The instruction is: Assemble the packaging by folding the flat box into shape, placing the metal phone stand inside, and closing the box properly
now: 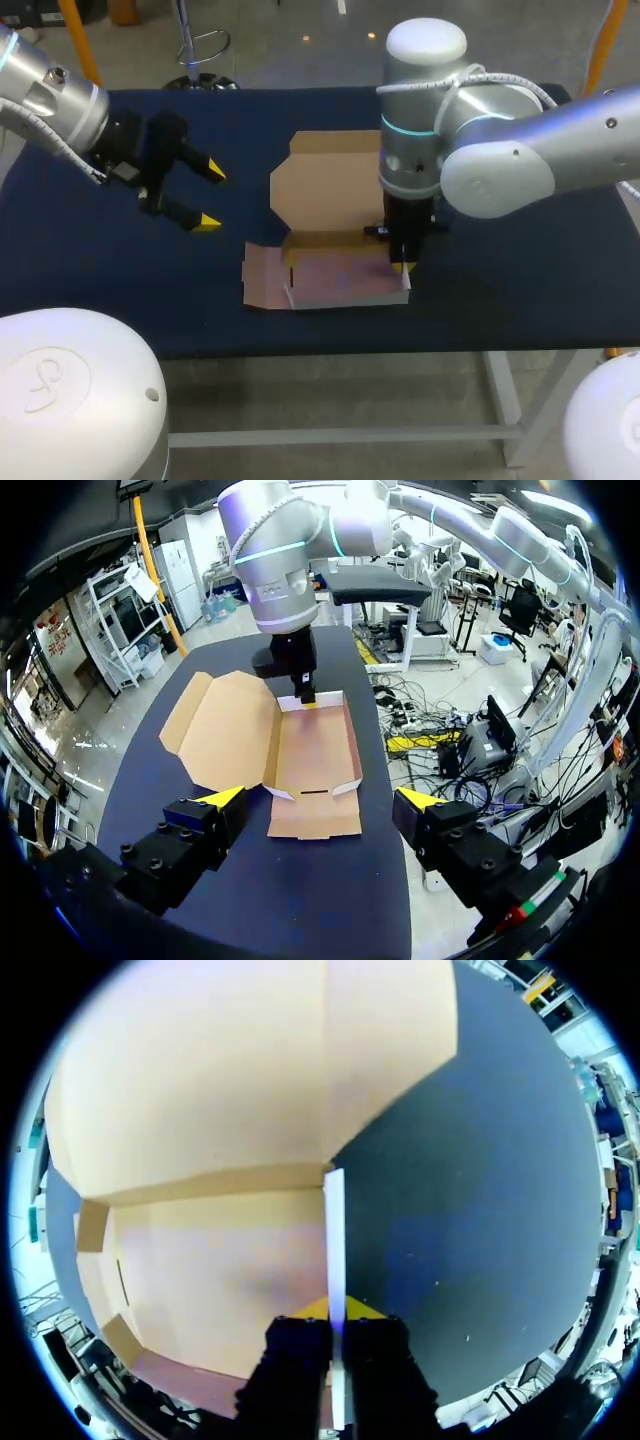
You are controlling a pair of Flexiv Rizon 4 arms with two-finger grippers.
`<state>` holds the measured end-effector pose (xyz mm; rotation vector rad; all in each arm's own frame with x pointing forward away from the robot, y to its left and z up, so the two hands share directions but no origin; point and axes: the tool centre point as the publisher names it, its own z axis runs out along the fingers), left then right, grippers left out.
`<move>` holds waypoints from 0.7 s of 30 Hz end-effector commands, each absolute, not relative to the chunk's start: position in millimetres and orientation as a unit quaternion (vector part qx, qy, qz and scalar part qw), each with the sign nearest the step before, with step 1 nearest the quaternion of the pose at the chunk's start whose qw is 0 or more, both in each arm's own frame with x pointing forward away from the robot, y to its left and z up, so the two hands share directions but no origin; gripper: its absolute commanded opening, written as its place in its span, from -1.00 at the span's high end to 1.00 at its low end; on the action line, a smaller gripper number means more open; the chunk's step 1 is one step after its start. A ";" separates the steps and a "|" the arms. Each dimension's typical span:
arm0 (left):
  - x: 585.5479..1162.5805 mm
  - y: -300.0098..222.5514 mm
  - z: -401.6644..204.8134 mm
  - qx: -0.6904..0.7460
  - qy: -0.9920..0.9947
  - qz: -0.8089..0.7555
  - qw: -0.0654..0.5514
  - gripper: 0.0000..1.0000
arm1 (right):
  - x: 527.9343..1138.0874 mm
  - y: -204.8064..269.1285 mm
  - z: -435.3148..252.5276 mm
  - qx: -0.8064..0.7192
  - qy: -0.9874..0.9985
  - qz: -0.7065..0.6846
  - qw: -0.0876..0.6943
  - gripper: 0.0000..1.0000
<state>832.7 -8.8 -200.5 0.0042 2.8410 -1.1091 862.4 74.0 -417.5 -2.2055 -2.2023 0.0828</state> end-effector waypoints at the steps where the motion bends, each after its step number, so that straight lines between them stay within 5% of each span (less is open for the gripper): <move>1: 835.0 -14.1 -202.8 -0.163 0.919 -0.358 0.010 -1.00 | 862.6 73.5 -418.0 -0.707 -0.706 0.027 0.013 1.00; 10: 817.0 -11.4 -229.6 -0.509 0.823 -0.251 -0.028 -1.00 | 862.6 73.5 -418.0 -0.707 -0.706 0.027 0.013 1.00; 17: 810.4 -8.7 -256.8 -0.645 0.726 -0.218 -0.098 -1.00 | 862.6 73.5 -418.0 -0.707 -0.706 0.027 0.013 1.00; 21: 811.1 -9.0 -259.6 -0.654 0.731 -0.185 -0.067 -1.00 | 862.6 73.5 -418.0 -0.707 -0.706 0.027 0.013 1.00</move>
